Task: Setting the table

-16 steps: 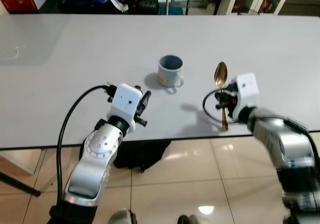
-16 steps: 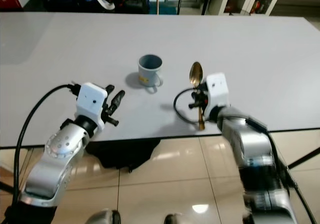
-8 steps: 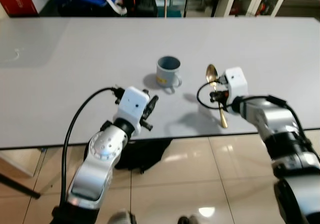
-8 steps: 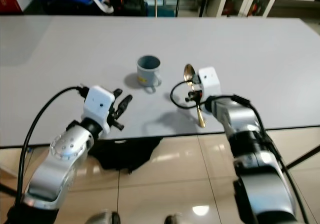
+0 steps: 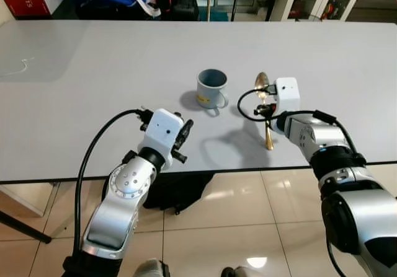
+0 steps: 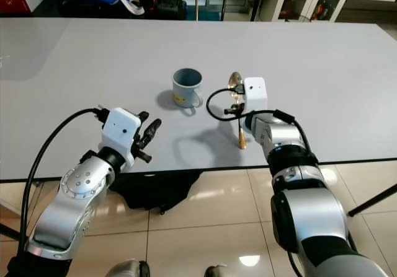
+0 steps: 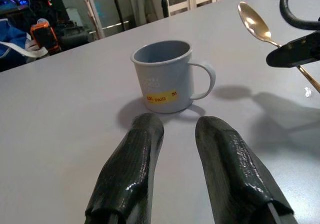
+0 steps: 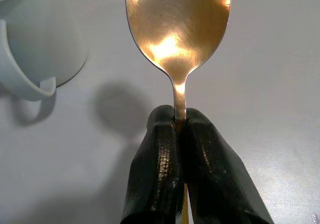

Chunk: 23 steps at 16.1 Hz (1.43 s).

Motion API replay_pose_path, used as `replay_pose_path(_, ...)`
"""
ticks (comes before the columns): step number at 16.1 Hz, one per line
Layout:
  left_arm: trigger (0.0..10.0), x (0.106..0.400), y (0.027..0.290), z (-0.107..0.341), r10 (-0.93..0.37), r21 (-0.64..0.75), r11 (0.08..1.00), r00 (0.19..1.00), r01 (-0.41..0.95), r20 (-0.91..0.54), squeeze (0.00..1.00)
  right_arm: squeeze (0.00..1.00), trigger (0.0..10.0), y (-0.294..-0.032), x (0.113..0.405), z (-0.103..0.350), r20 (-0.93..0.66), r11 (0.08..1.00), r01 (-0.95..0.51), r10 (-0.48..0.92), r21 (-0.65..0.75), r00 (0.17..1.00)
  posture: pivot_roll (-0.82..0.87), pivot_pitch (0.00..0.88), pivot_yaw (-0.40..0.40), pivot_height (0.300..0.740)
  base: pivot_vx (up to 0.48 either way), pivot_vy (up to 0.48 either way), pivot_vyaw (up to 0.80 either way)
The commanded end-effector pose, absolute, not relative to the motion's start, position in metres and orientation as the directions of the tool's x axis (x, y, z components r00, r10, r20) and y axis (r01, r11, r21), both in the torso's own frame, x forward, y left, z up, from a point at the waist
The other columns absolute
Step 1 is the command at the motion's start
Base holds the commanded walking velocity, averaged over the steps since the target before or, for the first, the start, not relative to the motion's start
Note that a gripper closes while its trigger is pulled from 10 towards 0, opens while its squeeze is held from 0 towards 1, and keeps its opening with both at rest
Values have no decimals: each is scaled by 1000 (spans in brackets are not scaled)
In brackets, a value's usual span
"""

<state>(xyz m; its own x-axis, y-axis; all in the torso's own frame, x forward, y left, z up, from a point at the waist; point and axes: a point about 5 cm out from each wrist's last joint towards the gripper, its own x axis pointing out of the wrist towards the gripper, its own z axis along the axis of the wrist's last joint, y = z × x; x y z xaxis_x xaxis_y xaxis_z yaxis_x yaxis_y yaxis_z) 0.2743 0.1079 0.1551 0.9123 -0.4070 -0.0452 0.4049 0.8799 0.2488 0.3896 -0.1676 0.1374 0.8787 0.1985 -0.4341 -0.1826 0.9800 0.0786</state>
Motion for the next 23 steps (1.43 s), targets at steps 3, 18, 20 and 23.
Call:
replay_pose_path(3,10000,277,111,161,-372,239,901,928,362,-6,0,0,10000,-162,390,136,-429,980,-182,199,81,881,-33,118,-17,740,0,0,0)
replay_pose_path(18,10000,265,108,147,-634,226,736,767,638,-99,0,0,10000,-164,385,118,-502,990,-109,138,88,854,11,35,-35,740,0,0,0)
replay_pose_path(20,10000,265,109,148,-625,237,741,774,628,-98,0,0,10000,-165,380,109,-538,988,-117,155,104,828,10,51,-45,740,0,0,0)
replay_pose_path(23,10000,260,108,146,-638,235,729,763,643,-108,0,0,10000,-162,380,107,-556,986,-148,166,78,814,17,67,-51,740,0,0,0)
